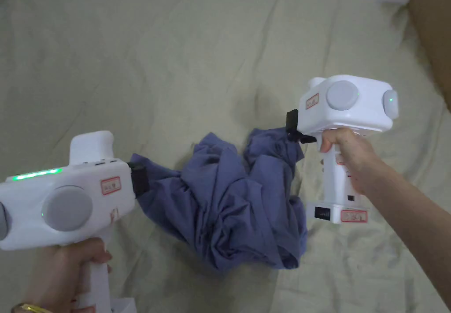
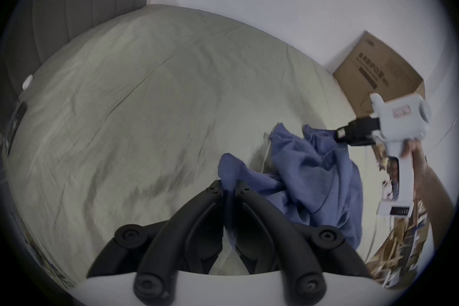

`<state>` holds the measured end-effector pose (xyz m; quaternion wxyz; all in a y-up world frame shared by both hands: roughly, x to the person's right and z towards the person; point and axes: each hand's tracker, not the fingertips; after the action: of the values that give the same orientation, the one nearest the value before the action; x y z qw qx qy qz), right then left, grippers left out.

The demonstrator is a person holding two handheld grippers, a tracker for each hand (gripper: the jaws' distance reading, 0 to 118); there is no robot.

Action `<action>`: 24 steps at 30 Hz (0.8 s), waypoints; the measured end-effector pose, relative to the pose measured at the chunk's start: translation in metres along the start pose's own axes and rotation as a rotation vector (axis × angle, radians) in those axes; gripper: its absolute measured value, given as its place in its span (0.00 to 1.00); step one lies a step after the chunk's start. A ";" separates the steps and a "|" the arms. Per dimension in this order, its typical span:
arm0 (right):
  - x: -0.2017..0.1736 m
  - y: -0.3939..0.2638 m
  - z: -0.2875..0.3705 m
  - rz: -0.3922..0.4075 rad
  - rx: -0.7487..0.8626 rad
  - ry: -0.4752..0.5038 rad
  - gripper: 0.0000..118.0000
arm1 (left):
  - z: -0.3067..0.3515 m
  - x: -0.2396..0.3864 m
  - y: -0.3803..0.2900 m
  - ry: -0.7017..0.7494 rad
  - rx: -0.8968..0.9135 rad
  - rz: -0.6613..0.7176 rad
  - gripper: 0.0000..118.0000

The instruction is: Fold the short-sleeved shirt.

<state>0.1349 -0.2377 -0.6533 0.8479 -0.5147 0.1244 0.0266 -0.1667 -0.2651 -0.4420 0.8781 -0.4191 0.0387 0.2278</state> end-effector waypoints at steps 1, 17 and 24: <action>0.006 -0.003 0.023 0.012 0.045 0.004 0.01 | 0.007 0.000 0.003 -0.004 0.012 0.007 0.05; 0.138 -0.092 0.386 -0.120 0.567 -0.060 0.01 | 0.238 -0.009 0.088 -0.114 0.479 0.038 0.05; 0.145 -0.090 0.471 -0.158 0.710 -0.072 0.01 | 0.329 0.024 0.129 -0.177 0.611 -0.041 0.05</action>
<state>0.3770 0.1227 -0.4027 0.9771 -0.1949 0.0556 -0.0656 -0.2417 0.0614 -0.3281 0.9677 -0.1149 0.0201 0.2233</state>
